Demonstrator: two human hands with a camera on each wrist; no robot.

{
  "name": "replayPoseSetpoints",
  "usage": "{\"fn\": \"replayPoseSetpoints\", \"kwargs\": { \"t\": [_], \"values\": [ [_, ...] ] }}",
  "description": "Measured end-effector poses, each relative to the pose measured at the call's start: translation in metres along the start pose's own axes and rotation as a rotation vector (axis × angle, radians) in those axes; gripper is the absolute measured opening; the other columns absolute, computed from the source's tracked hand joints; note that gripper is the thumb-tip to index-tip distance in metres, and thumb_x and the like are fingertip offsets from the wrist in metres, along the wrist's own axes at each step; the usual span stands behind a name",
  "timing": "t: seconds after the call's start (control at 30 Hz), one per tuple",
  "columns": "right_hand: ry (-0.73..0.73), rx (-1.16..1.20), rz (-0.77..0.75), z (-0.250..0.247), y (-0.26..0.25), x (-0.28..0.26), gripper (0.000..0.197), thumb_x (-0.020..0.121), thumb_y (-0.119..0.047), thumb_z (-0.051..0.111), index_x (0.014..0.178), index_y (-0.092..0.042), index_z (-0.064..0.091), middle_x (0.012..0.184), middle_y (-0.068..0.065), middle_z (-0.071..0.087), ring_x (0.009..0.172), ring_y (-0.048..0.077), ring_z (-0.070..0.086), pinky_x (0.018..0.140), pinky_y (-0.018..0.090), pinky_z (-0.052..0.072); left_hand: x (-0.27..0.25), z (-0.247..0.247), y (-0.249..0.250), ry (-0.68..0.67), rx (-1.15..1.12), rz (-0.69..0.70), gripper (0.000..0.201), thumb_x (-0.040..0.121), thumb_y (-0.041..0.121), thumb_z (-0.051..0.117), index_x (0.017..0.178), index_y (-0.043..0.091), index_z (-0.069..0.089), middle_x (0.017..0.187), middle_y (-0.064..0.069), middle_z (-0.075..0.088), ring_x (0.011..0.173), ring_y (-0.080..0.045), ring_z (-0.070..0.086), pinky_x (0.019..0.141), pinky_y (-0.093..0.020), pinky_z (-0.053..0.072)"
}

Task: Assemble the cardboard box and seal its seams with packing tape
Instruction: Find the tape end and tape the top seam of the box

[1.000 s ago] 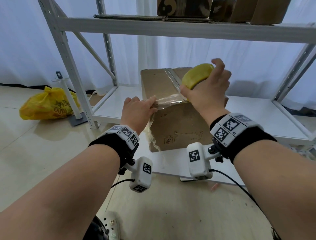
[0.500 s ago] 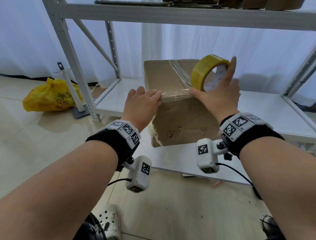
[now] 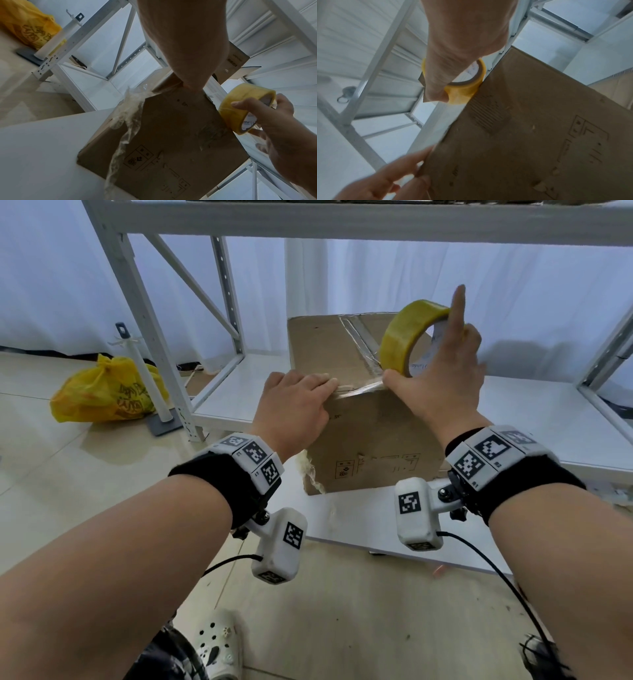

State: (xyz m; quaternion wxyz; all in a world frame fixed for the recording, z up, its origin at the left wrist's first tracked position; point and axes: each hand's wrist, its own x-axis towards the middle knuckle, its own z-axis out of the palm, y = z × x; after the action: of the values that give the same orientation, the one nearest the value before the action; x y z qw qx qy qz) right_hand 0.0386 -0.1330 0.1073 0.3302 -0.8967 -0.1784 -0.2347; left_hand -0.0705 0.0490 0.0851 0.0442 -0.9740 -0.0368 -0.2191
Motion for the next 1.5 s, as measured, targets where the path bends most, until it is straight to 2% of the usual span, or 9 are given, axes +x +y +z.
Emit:
{"fn": "replayPoseSetpoints", "kwargs": {
  "t": [0.2, 0.3, 0.4, 0.63, 0.83, 1.0, 1.2, 1.37, 1.5],
  "values": [
    [-0.055, 0.193, 0.041, -0.004, 0.005, 0.007, 0.129, 0.062, -0.056, 0.074, 0.150, -0.022, -0.014, 0.143, 0.002, 0.035, 0.131, 0.024, 0.026, 0.101, 0.055, 0.039, 0.012, -0.007, 0.006, -0.027, -0.076, 0.052, 0.041, 0.095, 0.021, 0.041, 0.134, 0.016, 0.053, 0.140, 0.000, 0.050, 0.125, -0.022, 0.046, 0.107, -0.035, 0.029],
    [-0.151, 0.139, 0.112, -0.005, 0.014, 0.005, 0.135, 0.057, -0.070, 0.074, 0.149, -0.026, -0.014, 0.147, 0.010, 0.034, 0.133, 0.034, 0.036, 0.109, 0.057, 0.028, 0.015, -0.005, 0.009, -0.057, -0.008, 0.082, 0.042, 0.099, 0.032, 0.039, 0.140, 0.021, 0.044, 0.143, 0.003, 0.047, 0.121, -0.023, 0.046, 0.101, -0.035, 0.033],
    [-0.156, 0.052, 0.086, 0.001, 0.018, -0.001, 0.128, 0.053, -0.079, 0.065, 0.148, -0.018, 0.004, 0.142, 0.007, 0.045, 0.128, 0.034, 0.045, 0.110, 0.054, 0.029, 0.016, 0.005, 0.011, -0.072, 0.040, 0.082, 0.050, 0.099, 0.038, 0.041, 0.146, 0.027, 0.031, 0.150, 0.008, 0.037, 0.117, -0.021, 0.042, 0.096, -0.034, 0.030],
    [-0.088, 0.019, 0.082, -0.002, 0.009, -0.014, 0.117, 0.062, -0.072, 0.066, 0.144, -0.011, 0.011, 0.135, 0.007, 0.051, 0.122, 0.031, 0.052, 0.108, 0.052, 0.032, 0.017, 0.005, -0.001, -0.057, -0.009, 0.147, 0.049, 0.097, 0.036, 0.045, 0.145, 0.029, 0.035, 0.147, 0.010, 0.041, 0.120, -0.021, 0.039, 0.096, -0.033, 0.025],
    [-0.082, 0.002, 0.065, -0.007, -0.014, -0.022, 0.124, 0.067, -0.067, 0.066, 0.147, -0.030, -0.022, 0.143, 0.016, 0.029, 0.123, 0.033, 0.047, 0.100, 0.056, 0.039, 0.020, -0.004, -0.012, -0.184, -0.063, 0.179, 0.052, 0.097, 0.023, 0.050, 0.146, 0.018, 0.033, 0.153, 0.001, 0.032, 0.139, -0.022, 0.031, 0.110, -0.039, 0.027],
    [-0.138, -0.026, -0.035, -0.008, -0.025, -0.016, 0.119, 0.072, -0.049, 0.073, 0.147, -0.036, -0.019, 0.155, 0.022, -0.012, 0.142, 0.039, 0.023, 0.108, 0.054, 0.033, 0.015, 0.001, 0.004, -0.138, -0.044, 0.129, 0.058, 0.097, 0.018, 0.043, 0.150, 0.022, 0.020, 0.156, 0.003, 0.023, 0.142, -0.019, 0.025, 0.114, -0.036, 0.024],
    [-0.051, 0.146, 0.148, 0.000, -0.031, -0.004, 0.103, 0.063, -0.056, 0.074, 0.140, -0.031, 0.009, 0.140, 0.014, 0.025, 0.128, 0.034, 0.038, 0.103, 0.052, 0.038, 0.016, 0.002, 0.012, -0.146, -0.125, 0.067, 0.060, 0.097, 0.029, 0.047, 0.150, 0.027, 0.019, 0.156, 0.006, 0.022, 0.143, -0.019, 0.022, 0.116, -0.036, 0.021],
    [-0.045, 0.147, 0.149, -0.006, -0.031, -0.007, 0.116, 0.066, -0.048, 0.078, 0.148, -0.028, -0.002, 0.136, 0.015, 0.026, 0.121, 0.034, 0.043, 0.101, 0.041, 0.037, 0.016, 0.002, 0.014, -0.144, -0.141, 0.049, 0.057, 0.098, 0.037, 0.044, 0.149, 0.031, 0.021, 0.156, 0.006, 0.023, 0.143, -0.019, 0.022, 0.115, -0.036, 0.019],
    [0.082, 0.177, 0.036, -0.014, -0.012, -0.008, 0.105, 0.061, -0.042, 0.081, 0.143, -0.020, 0.019, 0.134, 0.013, 0.026, 0.123, 0.030, 0.034, 0.094, 0.030, 0.031, 0.014, 0.001, 0.007, -0.134, -0.165, 0.061, 0.054, 0.098, 0.038, 0.043, 0.148, 0.035, 0.022, 0.155, 0.010, 0.024, 0.143, -0.016, 0.023, 0.112, -0.035, 0.024]
  ]
}}
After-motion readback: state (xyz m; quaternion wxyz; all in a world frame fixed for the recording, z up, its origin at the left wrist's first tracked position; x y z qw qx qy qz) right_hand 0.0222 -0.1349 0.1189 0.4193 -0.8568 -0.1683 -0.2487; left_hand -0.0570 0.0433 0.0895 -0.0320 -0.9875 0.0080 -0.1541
